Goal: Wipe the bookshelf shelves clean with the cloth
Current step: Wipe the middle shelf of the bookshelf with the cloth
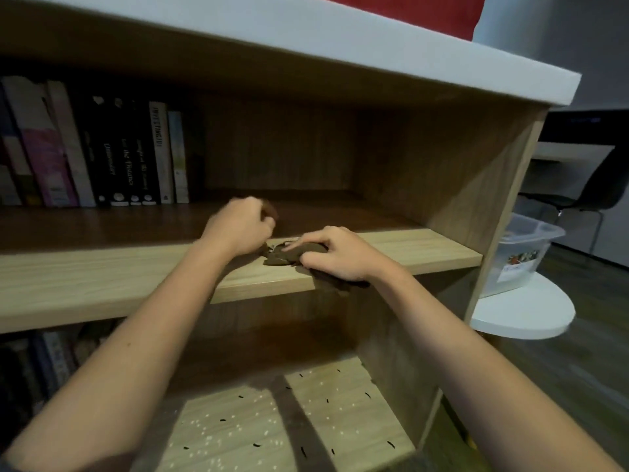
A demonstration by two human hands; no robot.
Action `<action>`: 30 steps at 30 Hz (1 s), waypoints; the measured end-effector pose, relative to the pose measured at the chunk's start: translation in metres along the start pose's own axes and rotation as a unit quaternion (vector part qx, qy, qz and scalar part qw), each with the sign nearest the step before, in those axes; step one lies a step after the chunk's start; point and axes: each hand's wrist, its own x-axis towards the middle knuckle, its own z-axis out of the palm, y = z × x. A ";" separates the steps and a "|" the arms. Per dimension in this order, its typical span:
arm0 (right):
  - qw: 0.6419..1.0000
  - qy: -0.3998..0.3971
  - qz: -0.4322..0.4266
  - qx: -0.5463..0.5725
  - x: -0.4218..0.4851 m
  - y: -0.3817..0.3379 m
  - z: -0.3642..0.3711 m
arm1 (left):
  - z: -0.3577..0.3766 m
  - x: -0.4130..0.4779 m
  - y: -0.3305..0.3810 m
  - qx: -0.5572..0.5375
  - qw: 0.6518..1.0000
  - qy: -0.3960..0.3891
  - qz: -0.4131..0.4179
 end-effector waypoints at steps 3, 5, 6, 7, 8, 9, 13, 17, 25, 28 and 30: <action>0.998 0.056 -0.008 -0.035 -0.028 -0.015 0.012 | 0.000 -0.047 -0.009 0.011 0.998 0.057 0.018; 0.997 0.079 -0.023 -0.005 -0.050 -0.025 0.024 | 0.002 -0.068 -0.018 0.030 0.991 0.126 0.039; 0.996 0.081 -0.032 0.014 -0.060 -0.031 0.027 | 0.002 -0.072 -0.020 0.031 0.985 0.159 0.054; 0.996 0.082 -0.036 0.031 -0.068 -0.035 0.028 | 0.003 -0.071 -0.019 0.021 0.982 0.179 0.064; 0.994 0.087 -0.041 0.048 -0.073 -0.039 0.026 | 0.003 -0.070 -0.018 0.007 0.980 0.186 0.066; 0.990 0.113 -0.046 0.067 -0.074 -0.040 0.021 | 0.003 -0.069 -0.017 -0.001 0.981 0.182 0.068; 0.970 0.239 -0.027 0.040 -0.037 -0.031 -0.011 | 0.005 -0.068 -0.017 -0.005 0.982 0.171 0.076; 0.988 0.113 0.094 -0.049 0.005 -0.006 0.000 | 0.004 -0.070 -0.020 0.027 0.990 0.132 0.048; 0.998 0.066 -0.023 0.010 -0.038 -0.042 0.023 | -0.004 -0.063 -0.017 -0.030 0.999 0.038 0.004; 0.990 0.144 -0.011 0.012 -0.012 -0.031 0.004 | -0.010 -0.062 -0.019 -0.061 0.998 0.019 -0.001; 0.983 0.177 0.037 -0.004 0.019 -0.009 -0.003 | -0.012 -0.061 -0.020 -0.063 0.998 0.017 -0.013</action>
